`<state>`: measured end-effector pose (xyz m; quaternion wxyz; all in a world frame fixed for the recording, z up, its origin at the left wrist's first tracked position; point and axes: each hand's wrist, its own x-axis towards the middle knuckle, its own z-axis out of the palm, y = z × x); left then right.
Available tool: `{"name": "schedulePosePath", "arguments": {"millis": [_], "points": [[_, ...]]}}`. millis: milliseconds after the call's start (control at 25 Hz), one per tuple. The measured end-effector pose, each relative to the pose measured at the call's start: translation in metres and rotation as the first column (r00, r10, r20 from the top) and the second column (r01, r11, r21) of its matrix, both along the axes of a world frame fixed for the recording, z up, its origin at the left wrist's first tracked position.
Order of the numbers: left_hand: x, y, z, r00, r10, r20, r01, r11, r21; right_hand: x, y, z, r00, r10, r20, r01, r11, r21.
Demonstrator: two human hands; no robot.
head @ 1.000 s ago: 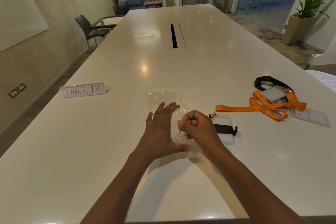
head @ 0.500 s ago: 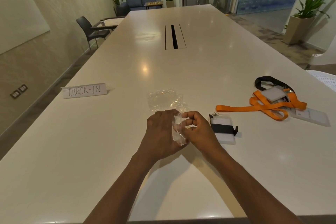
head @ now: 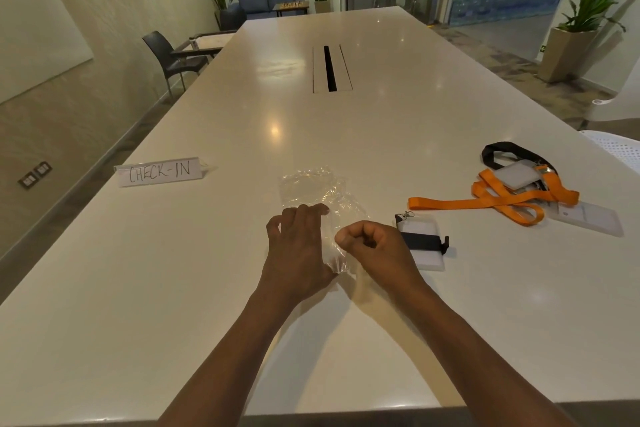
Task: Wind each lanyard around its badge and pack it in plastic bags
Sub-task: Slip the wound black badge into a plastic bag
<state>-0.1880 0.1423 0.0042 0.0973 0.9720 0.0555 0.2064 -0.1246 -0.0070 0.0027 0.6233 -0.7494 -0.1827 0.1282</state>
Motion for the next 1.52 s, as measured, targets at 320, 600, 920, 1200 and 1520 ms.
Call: {"name": "schedulePosePath", "arguments": {"millis": [320, 600, 920, 1200, 1520], "points": [[0.008, -0.016, -0.008, 0.998, -0.069, 0.006, 0.069, 0.995, -0.078, 0.021, -0.035, 0.008, 0.998, -0.039, -0.047, 0.043, 0.995, 0.091], [0.022, -0.039, -0.016, 0.993, -0.115, -0.007, 0.113, 0.988, -0.106, 0.076, -0.125, 0.014, 0.974, -0.158, 0.161, 0.189, 0.961, -0.201], [0.040, -0.067, -0.025, 0.954, -0.238, -0.184, 0.212, 0.966, -0.150, 0.113, -0.158, -0.008, 0.985, 0.107, 0.133, -0.010, 0.813, -0.582], [0.045, -0.081, -0.029, 0.944, -0.273, -0.184, 0.252, 0.959, -0.131, 0.135, -0.130, 0.001, 0.909, 0.401, 0.113, -0.200, 0.658, -0.726], [0.047, -0.077, -0.030, 0.929, -0.340, -0.149, 0.311, 0.931, -0.191, 0.140, -0.113, 0.016, 0.873, 0.488, 0.004, -0.293, 0.530, -0.796]]}}
